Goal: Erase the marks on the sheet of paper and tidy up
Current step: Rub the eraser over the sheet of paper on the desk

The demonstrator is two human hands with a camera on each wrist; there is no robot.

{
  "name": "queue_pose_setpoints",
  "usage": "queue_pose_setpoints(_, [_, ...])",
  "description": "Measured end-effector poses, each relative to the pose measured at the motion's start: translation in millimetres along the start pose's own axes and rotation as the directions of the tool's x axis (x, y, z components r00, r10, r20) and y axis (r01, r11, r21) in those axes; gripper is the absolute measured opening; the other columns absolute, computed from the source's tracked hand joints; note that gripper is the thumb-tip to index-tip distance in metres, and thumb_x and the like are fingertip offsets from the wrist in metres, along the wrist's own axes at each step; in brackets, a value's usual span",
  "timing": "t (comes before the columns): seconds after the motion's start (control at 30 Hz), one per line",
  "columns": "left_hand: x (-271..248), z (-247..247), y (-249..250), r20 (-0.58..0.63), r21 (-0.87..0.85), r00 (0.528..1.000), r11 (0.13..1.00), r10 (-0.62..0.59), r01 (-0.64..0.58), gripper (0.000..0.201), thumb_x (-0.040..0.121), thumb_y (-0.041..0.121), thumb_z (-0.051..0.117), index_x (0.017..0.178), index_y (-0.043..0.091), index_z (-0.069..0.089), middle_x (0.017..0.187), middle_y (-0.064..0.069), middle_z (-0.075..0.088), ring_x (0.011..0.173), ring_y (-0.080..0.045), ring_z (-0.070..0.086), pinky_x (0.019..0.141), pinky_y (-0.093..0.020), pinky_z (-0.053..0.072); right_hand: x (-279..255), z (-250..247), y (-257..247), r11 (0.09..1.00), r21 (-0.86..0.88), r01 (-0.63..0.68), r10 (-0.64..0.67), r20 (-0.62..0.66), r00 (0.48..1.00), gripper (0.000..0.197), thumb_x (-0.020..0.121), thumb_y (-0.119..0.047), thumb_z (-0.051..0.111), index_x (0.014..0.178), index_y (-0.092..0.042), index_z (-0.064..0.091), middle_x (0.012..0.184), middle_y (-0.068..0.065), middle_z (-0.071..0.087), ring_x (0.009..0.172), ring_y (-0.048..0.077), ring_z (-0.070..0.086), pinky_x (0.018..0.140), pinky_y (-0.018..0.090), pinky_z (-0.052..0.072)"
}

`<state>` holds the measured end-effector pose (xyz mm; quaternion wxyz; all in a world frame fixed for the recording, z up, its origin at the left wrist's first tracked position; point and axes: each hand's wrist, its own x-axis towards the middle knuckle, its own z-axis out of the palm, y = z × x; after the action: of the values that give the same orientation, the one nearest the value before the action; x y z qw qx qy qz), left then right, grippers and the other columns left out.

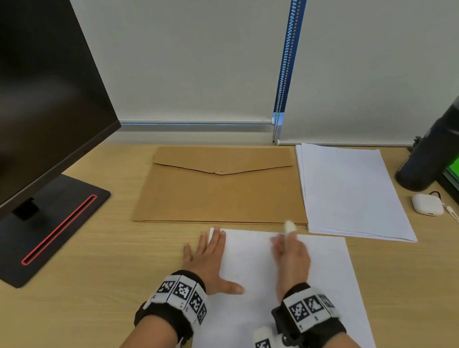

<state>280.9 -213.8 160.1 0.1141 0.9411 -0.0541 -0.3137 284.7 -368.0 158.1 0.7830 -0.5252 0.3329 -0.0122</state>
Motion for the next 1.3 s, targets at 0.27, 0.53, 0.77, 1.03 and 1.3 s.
queue_pose_setpoints(0.27, [1.1,0.8,-0.5,0.009,-0.005,1.000,1.000,-0.002,0.002,0.125,0.074,0.066,0.062,0.146,0.015,-0.025,0.152,0.002,-0.033,0.141,-0.021,-0.028,0.111,-0.053,-0.014,-11.8,15.6,-1.4,1.000,0.009,0.001,-0.004,0.325,0.946,0.029,0.099,-0.021,0.038,0.115,-0.005,0.056,0.094,0.007,0.063,0.093,0.021,0.059,0.091,0.033,0.046])
queue_pose_setpoints(0.53, [-0.4,-0.8,0.1,0.008,0.006,1.000,1.000,-0.005,0.005,0.123,0.075,0.065,0.062,0.147,0.016,-0.025,0.153,0.002,-0.032,0.141,-0.021,-0.027,0.111,-0.053,-0.014,23.4,-14.1,-12.2,0.990,0.136,-0.043,0.022,0.154,0.988,0.023,0.100,-0.020,0.038,0.110,-0.004,0.051,0.099,0.013,0.060,0.087,0.020,0.060,0.080,0.026,0.051])
queue_pose_setpoints(0.77, [1.2,-1.6,-0.4,0.038,0.018,0.999,1.000,0.020,-0.021,0.116,0.076,0.066,0.061,0.147,0.029,-0.023,0.152,0.001,-0.034,0.140,-0.026,-0.029,0.110,-0.055,-0.014,35.2,-86.7,-49.4,0.960,-0.054,0.275,-0.271,-0.435,0.859,0.040,0.096,-0.034,0.041,0.109,0.000,0.058,0.080,0.005,0.055,0.074,0.020,0.051,0.067,0.030,0.043])
queue_pose_setpoints(1.03, [0.4,-2.6,0.6,0.037,0.040,0.999,0.999,0.020,-0.022,0.113,0.076,0.065,0.062,0.148,0.032,-0.020,0.152,0.000,-0.034,0.141,-0.028,-0.028,0.110,-0.058,-0.012,-14.6,-36.4,-22.9,0.961,-0.133,-0.241,0.275,0.473,0.837,0.023,0.097,-0.021,0.040,0.098,-0.006,0.058,0.080,0.012,0.070,0.068,0.021,0.070,0.069,0.030,0.056])
queue_pose_setpoints(1.3, [0.7,-1.8,-1.9,0.031,0.030,0.999,0.999,0.034,-0.035,0.114,0.075,0.067,0.061,0.147,0.032,-0.020,0.152,0.001,-0.034,0.141,-0.027,-0.029,0.110,-0.057,-0.013,22.8,-73.3,-32.7,0.991,-0.096,0.097,-0.116,-0.222,0.968,0.032,0.096,-0.026,0.045,0.103,0.002,0.060,0.077,0.011,0.063,0.069,0.022,0.062,0.065,0.029,0.052])
